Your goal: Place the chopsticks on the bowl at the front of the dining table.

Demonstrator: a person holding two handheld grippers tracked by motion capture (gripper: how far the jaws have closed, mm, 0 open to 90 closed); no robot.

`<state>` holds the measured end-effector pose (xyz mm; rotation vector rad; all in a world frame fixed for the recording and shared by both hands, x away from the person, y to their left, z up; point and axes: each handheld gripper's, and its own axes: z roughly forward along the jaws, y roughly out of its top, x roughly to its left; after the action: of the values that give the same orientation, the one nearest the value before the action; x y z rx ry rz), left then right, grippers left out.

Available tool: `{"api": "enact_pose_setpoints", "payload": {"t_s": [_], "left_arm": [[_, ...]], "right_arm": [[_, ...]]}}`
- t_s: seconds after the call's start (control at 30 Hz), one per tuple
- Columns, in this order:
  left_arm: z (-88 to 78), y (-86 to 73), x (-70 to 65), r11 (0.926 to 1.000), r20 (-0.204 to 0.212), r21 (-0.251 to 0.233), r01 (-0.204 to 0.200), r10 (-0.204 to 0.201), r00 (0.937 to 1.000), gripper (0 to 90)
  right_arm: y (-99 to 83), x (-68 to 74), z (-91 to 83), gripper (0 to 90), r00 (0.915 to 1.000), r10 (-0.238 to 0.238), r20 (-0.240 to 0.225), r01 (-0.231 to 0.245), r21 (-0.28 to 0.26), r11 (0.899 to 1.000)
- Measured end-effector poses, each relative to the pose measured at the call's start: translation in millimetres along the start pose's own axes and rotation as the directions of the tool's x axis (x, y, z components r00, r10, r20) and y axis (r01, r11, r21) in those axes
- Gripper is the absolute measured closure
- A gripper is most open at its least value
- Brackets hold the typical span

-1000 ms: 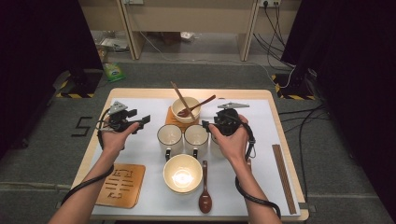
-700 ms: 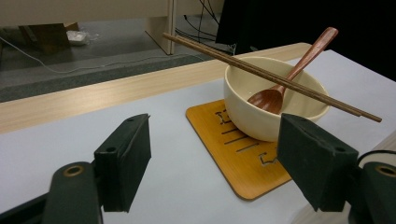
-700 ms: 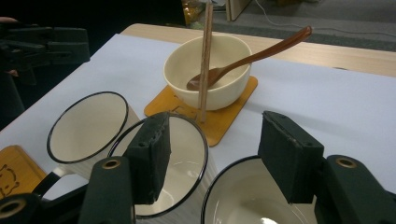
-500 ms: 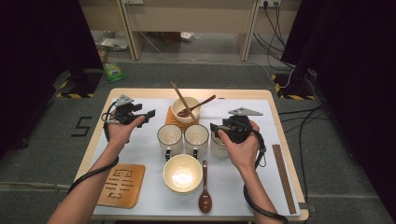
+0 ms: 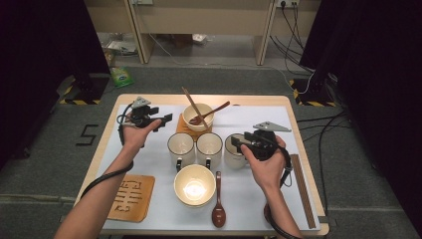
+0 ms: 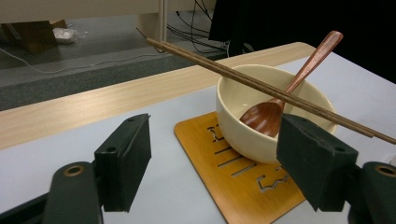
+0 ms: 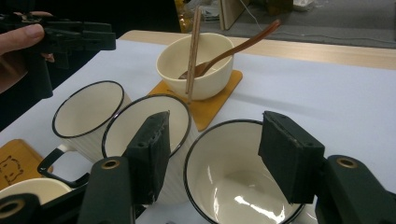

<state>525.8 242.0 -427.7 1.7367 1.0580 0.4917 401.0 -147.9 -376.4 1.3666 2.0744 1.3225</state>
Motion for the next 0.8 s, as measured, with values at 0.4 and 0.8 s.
{"api": "enact_pose_setpoints", "payload": {"t_s": [0.4, 0.8], "left_arm": [[20.1, 11.5, -4.7, 0.9999, 0.018, 0.015, 0.001, -0.001, 0.9998, 25.8], [41.1, 18.9, -12.5, 0.9993, 0.033, 0.037, -0.01, 0.009, 0.9994, 26.3]], "right_arm": [[-6.1, -1.6, -9.2, 42.8, 0.9999, 0.01, -0.003, -0.01, -0.01, 1.0], [-9.6, -3.8, -10.3, 42.7, 0.9999, 0.016, -0.001, -0.016, -0.007, 1.0]]}}
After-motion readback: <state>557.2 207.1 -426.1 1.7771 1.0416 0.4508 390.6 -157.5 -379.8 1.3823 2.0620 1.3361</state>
